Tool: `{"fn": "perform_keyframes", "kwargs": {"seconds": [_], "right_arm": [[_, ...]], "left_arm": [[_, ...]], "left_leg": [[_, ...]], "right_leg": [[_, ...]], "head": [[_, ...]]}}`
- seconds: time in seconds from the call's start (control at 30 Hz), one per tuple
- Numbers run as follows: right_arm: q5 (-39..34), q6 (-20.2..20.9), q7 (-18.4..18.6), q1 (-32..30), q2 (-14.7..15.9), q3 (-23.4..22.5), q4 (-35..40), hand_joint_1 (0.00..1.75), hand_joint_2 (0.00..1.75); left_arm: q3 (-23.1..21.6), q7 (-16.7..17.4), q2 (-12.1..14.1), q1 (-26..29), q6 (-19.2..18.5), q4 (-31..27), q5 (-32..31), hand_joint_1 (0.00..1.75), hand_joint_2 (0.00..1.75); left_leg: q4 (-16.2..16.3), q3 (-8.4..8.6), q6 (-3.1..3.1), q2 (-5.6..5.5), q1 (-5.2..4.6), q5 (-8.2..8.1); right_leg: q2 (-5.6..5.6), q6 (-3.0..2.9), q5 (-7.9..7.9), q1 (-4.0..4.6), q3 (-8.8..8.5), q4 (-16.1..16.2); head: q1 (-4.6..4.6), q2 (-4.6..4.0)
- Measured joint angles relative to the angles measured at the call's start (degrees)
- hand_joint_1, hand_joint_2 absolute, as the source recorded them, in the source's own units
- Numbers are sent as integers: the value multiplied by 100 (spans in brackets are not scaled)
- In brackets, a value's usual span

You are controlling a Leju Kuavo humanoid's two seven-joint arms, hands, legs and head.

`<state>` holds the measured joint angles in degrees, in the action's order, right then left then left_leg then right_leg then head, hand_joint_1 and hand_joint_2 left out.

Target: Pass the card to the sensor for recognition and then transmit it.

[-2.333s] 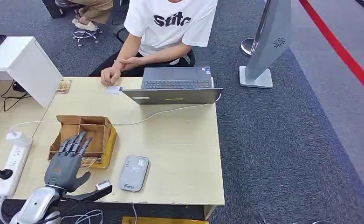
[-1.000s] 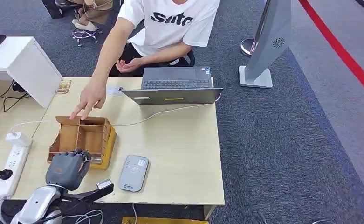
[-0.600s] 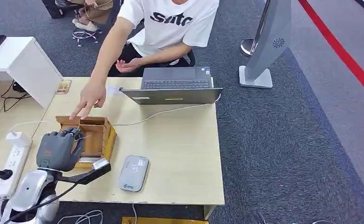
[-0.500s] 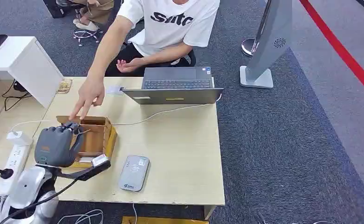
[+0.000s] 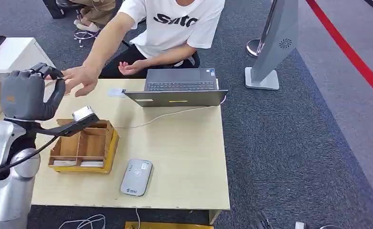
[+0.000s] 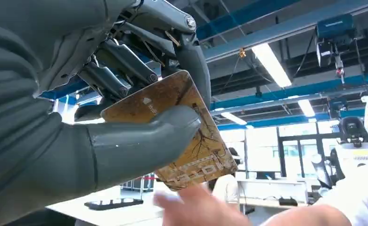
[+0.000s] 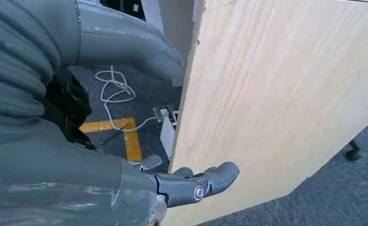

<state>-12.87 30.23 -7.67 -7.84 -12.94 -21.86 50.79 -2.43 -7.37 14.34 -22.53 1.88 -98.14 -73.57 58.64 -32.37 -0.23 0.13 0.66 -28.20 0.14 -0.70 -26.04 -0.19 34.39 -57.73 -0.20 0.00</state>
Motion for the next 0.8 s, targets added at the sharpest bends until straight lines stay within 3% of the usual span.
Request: {"fn": "perform_keyframes", "kwargs": {"seconds": [0.57,0.6,0.63,0.8], "right_arm": [[-44,-15,-20,19,90,183,-155,0,175],[-44,-15,-22,18,90,183,-159,0,175],[-44,-15,-20,19,90,183,-162,0,175],[-81,-20,-17,19,92,188,-170,0,175]], "left_arm": [[-33,17,107,-44,31,70,-48,175,175],[-33,17,107,-44,31,74,-48,70,175],[-33,17,107,-44,31,76,-48,0,175],[-35,28,107,-40,76,79,-92,0,175]], "left_leg": [[0,-4,1,4,0,-2],[0,-4,1,4,0,-3],[0,-4,1,4,0,-3],[0,-6,3,3,0,-5]], "right_leg": [[4,0,-1,0,4,0],[5,0,-1,0,4,0],[5,0,-1,0,4,0],[3,0,-2,0,5,0]], "head": [[0,0],[0,0],[0,-2],[0,0]]}}
